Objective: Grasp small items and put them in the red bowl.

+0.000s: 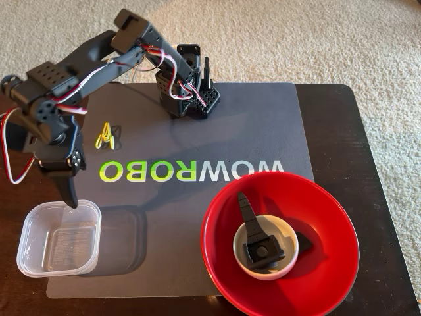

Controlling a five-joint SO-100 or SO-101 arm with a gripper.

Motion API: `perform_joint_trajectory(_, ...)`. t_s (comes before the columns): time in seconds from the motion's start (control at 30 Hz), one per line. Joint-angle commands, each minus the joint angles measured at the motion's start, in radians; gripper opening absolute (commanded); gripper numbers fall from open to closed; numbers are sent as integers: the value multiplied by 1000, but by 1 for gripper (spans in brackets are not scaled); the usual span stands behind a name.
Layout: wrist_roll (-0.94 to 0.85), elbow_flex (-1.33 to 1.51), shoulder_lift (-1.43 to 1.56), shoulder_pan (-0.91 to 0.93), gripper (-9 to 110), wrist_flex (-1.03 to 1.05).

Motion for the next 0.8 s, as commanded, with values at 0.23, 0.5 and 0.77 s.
perform_joint_trajectory(0.23,54,-313,-209,41,34,-8)
perform_joint_trajectory(0.5,87,-417,-436,29,29,-2)
perform_joint_trajectory(0.77,92,-428,-477,2,0,2)
